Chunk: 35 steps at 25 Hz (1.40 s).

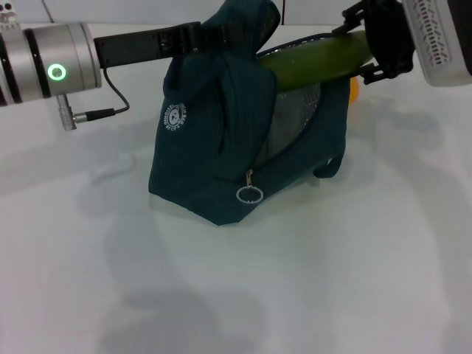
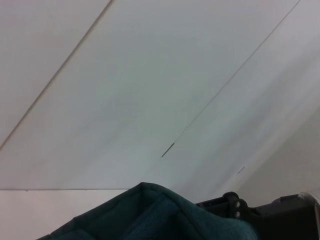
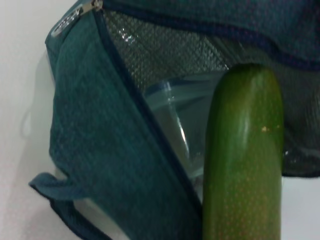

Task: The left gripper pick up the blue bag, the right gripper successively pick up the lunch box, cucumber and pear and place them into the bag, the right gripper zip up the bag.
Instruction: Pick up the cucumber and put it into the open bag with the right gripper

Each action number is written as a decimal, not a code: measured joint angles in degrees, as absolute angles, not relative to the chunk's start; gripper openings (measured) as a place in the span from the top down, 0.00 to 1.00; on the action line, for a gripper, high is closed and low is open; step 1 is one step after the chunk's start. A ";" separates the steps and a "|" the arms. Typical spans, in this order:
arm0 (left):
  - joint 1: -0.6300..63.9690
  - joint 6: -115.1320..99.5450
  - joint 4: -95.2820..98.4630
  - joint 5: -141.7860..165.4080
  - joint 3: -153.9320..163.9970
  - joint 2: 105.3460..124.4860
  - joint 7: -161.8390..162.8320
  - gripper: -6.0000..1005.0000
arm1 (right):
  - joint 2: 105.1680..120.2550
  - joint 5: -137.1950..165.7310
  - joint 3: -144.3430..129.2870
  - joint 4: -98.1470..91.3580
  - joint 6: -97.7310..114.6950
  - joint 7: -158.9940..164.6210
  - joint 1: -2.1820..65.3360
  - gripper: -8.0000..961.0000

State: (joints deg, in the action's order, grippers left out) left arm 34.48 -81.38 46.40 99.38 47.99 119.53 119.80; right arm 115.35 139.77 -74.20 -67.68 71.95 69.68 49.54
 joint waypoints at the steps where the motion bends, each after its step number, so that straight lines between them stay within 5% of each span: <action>1: 34.52 -81.38 46.41 99.38 47.99 119.53 119.79 0.93 | 115.39 139.65 -74.56 -67.68 71.84 69.74 49.74 0.33; 35: 36.19 -79.81 42.80 98.16 46.57 119.18 116.82 0.93 | 116.05 137.57 -82.63 -68.02 69.35 72.85 52.58 0.31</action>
State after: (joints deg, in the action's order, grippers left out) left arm 36.19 -79.81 42.80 98.16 46.57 119.18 116.82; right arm 116.05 137.57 -82.63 -68.02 69.35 72.85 52.58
